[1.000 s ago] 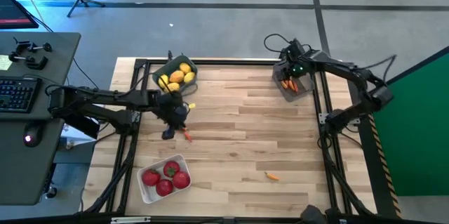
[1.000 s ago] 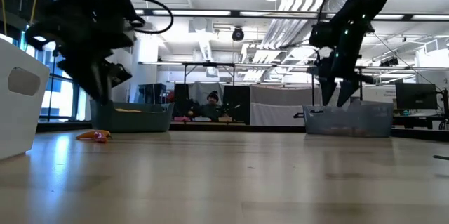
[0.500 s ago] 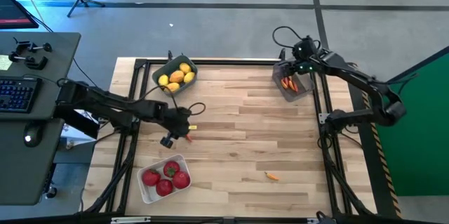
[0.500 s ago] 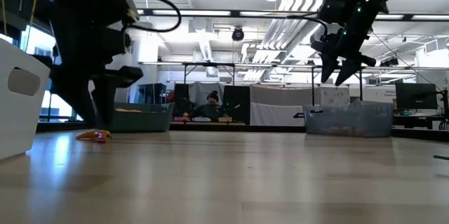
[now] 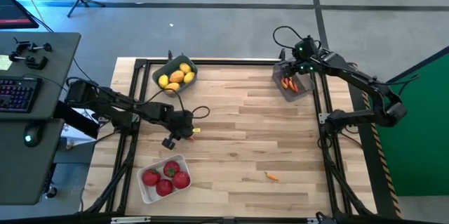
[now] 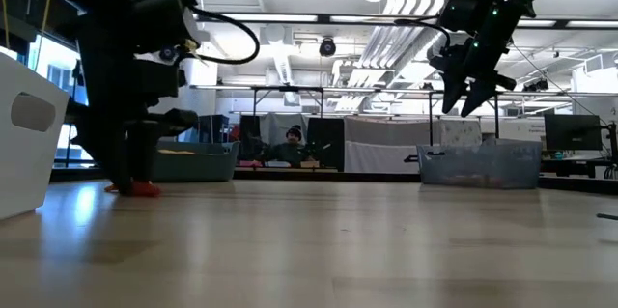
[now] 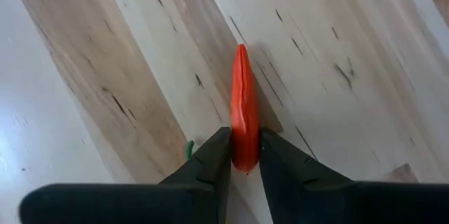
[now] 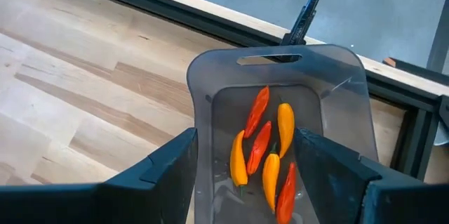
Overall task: Sort produce into baskets
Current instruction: Put the orange chili pepper into the black bin, then put the yellow chili pepper into the black bin
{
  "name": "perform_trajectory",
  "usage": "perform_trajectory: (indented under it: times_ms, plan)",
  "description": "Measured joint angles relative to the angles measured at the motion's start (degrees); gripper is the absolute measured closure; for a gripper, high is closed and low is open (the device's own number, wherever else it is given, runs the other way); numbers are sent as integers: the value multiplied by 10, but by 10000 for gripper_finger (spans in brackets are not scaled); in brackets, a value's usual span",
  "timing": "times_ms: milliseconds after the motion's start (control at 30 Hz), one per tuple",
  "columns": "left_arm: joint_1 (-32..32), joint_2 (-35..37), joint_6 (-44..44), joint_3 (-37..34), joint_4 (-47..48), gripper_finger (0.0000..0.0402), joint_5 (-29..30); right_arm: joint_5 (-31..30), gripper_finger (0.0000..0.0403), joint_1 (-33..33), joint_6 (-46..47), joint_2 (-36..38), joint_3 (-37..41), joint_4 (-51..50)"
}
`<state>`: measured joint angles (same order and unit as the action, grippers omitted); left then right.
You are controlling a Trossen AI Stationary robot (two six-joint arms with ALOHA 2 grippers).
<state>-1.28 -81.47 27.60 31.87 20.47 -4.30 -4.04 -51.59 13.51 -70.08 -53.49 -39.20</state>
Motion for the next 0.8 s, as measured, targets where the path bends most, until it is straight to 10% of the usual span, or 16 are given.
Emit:
perform_trajectory:
  times_ms: [800]
  plan:
    - [3, -2, -217, 64, 189, 234, 64, 13, 178, 0, -33, 0, 0, -9]
